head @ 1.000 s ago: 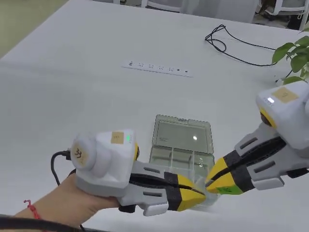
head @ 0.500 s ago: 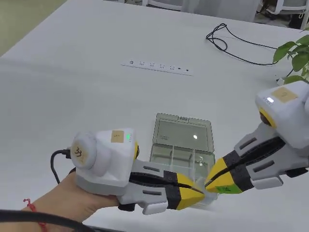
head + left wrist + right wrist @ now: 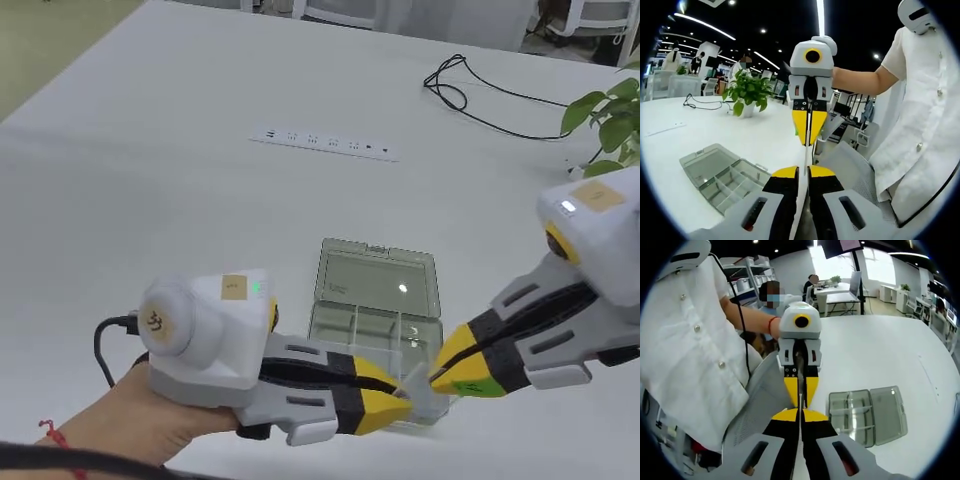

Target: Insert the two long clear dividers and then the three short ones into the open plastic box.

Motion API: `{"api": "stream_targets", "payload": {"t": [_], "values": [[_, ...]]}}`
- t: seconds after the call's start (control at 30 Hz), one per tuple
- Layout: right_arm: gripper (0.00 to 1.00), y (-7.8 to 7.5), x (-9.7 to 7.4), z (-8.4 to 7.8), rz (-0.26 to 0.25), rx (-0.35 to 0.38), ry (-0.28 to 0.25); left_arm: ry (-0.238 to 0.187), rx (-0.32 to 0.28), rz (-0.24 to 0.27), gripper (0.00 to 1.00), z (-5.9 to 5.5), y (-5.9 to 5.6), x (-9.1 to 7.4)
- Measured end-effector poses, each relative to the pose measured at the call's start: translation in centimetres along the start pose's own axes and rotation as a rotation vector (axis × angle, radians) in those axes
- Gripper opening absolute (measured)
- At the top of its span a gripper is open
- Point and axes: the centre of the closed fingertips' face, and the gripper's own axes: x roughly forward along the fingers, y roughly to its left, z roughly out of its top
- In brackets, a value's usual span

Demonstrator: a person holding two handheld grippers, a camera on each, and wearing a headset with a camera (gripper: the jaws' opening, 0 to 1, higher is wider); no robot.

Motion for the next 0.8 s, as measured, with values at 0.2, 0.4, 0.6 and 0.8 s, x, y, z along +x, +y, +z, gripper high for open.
{"api": "stream_targets", "payload": {"t": [0.2, 0.4, 0.6, 0.8], "values": [[0.03, -0.7, -0.5, -0.4, -0.041, 0.009, 0.013, -0.002, 0.007, 0.046, 0.11, 0.1, 1.0, -0.9], [0.03, -1.4, -0.9, -0.7, -0.075, 0.011, 0.031, -0.007, 0.009, 0.109, 0.21, 0.0, 2.3, -2.0], [0.03, -2.4, -1.3, -1.4, -0.110, 0.012, 0.060, -0.006, 0.007, 0.158, 0.33, -0.3, 3.4, -3.0], [0.03, -3.7, -1.3, -2.3, -0.149, 0.006, 0.102, 0.002, -0.008, 0.209, 0.48, -0.8, 4.5, -4.0]]}}
